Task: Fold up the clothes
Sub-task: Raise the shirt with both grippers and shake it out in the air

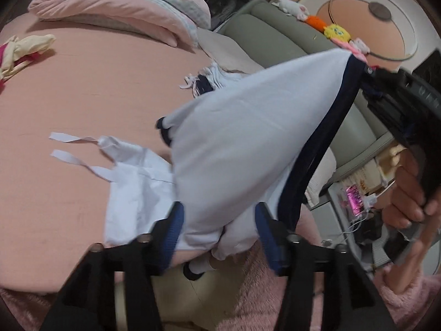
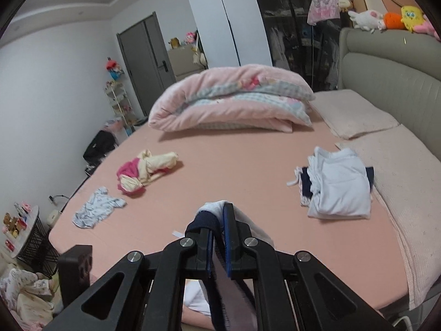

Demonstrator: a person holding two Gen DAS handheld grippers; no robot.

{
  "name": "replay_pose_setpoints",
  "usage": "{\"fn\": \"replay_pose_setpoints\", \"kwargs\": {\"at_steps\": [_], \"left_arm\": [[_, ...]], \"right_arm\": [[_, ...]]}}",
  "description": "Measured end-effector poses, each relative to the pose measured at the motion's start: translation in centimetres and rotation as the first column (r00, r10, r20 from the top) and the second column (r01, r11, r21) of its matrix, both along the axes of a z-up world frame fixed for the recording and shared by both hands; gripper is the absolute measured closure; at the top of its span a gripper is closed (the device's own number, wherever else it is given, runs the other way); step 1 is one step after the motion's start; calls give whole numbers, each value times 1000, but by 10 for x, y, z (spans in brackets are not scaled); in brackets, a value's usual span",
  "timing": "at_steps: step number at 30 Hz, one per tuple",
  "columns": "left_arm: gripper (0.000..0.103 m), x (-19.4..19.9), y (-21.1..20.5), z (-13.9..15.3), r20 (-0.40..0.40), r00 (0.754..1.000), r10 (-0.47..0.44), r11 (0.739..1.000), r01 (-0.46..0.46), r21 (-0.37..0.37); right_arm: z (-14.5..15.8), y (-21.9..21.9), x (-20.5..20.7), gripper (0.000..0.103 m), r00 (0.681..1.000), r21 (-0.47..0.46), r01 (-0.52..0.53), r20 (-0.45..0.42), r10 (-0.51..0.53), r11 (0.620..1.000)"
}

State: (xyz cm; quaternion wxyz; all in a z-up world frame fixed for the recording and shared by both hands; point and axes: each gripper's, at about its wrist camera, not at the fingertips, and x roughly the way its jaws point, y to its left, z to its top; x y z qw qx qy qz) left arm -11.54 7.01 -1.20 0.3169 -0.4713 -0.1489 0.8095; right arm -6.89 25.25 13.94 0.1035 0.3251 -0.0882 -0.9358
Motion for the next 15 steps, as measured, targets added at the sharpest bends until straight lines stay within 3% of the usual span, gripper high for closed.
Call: {"fn": "replay_pose_setpoints", "kwargs": {"at_steps": [4,6,7,8,9,12,15], "left_arm": [[51,-13,38,-22,58,998,-31,999,32,-7],[51,-19,55,-35,44,998,-37,999,38,-30],[56,-22,65,-41,18,999,-40,996,42,-75],[86,-25,72,-47,8,999,-38,992,39,-123],[94,-28,80,-51,0,1000,-24,984,24,-177],[94,-45,71,-54,-28,997,69,966,-74,-248],[95,-69,53,-43,-94,985,148,932,-170,-320]], "right_arm": [[-18,10,2,99,999,-9,13,47,-12,1000],[-25,14,1,99,998,-11,21,65,-20,1000],[-28,16,1,99,997,-17,20,71,-19,1000],[-31,18,1,99,997,-23,21,78,-19,1000],[-33,20,1,99,996,-26,20,85,-18,999],[-42,23,1,99,995,-17,15,100,-13,1000],[-49,28,-1,99,993,-24,14,121,-11,1000]]}}
